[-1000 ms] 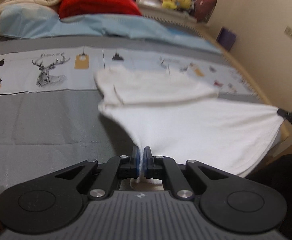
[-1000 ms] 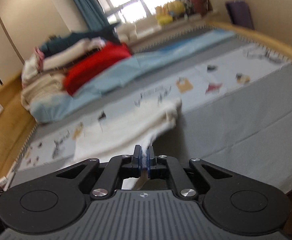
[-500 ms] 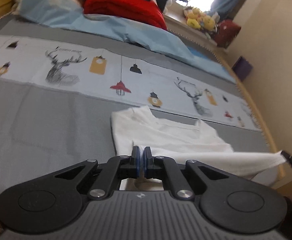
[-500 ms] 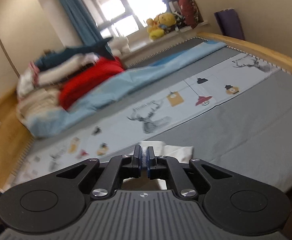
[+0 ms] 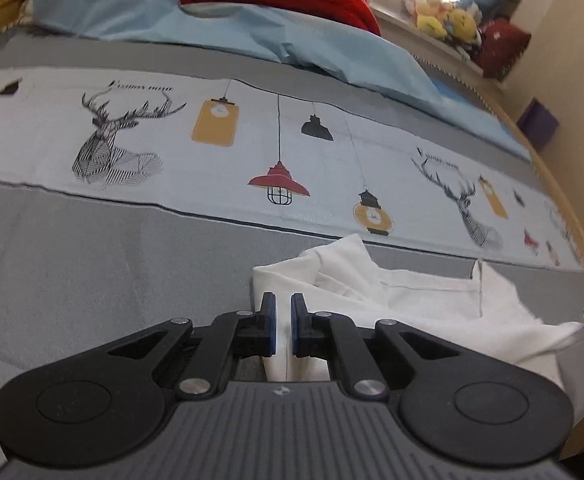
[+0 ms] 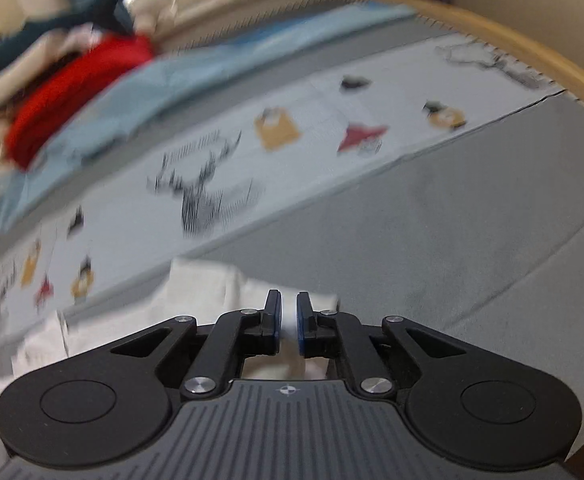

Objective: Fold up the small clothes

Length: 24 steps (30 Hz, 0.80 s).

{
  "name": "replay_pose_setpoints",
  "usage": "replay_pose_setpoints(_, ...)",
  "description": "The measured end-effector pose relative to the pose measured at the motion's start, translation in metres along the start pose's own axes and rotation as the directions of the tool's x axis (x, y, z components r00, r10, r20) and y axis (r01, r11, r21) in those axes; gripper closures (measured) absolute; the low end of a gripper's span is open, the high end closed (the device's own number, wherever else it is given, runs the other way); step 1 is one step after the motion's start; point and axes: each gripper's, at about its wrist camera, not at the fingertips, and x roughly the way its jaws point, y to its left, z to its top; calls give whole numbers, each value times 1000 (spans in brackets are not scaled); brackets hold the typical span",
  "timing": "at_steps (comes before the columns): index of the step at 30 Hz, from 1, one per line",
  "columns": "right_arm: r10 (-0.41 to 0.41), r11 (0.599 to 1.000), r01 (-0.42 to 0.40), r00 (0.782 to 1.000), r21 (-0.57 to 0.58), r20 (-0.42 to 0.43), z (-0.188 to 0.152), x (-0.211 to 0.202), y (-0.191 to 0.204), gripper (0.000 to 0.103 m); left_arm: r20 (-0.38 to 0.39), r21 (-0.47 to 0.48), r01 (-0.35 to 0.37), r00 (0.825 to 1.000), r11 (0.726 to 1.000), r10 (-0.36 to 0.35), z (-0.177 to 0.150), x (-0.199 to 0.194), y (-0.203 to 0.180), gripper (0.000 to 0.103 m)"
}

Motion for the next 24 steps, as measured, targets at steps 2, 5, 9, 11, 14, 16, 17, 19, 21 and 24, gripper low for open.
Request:
replay_pose_setpoints(2, -15, 1000, 16, 998, -1, 65, 4, -9, -7, 91, -11, 12, -3, 1000, 1000, 3, -2, 0, 4, 95)
replay_pose_setpoints(5, 20, 1000, -21, 999, 11, 44, -2, -6, -21, 89, -87, 26, -15, 996, 1000, 17, -11, 10, 9, 82)
replay_pose_setpoints(9, 24, 992, -38, 993, -119, -114, -20, 17, -18, 89, -141, 88, -36, 989, 995, 49, -20, 22, 1, 75)
replay_pose_setpoints(11, 18, 983, -44, 989, -179, -144, -25, 25, -10, 84, -146, 104, -22, 989, 994, 37, -19, 27, -3, 70)
replay_pose_setpoints(14, 4, 978, -39, 986, -203, -169, -26, 37, 0, 78, -160, 130, -18, 986, 991, 38, -15, 40, -14, 65)
replay_pose_setpoints(16, 3, 979, -39, 985, -201, -175, -24, 44, 5, 75, -180, 159, -18, 983, 987, 47, -14, 52, -23, 59)
replay_pose_setpoints(17, -2, 979, -34, 984, -201, -177, -23, 49, 8, 74, -187, 181, -26, 981, 983, 60, -13, 59, -29, 57)
replay_pose_setpoints(19, -17, 976, -24, 983, -218, -182, -22, 57, 15, 72, -192, 237, -33, 978, 971, 80, -14, 71, -39, 57)
replay_pose_setpoints(21, -38, 971, -8, 982, -239, -185, -22, 66, 18, 71, -167, 284, -46, 981, 958, 97, -12, 79, -47, 57)
replay_pose_setpoints(24, -49, 971, 3, 981, -239, -186, -19, 76, 19, 71, -128, 277, -27, 990, 960, 65, -3, 87, -51, 57)
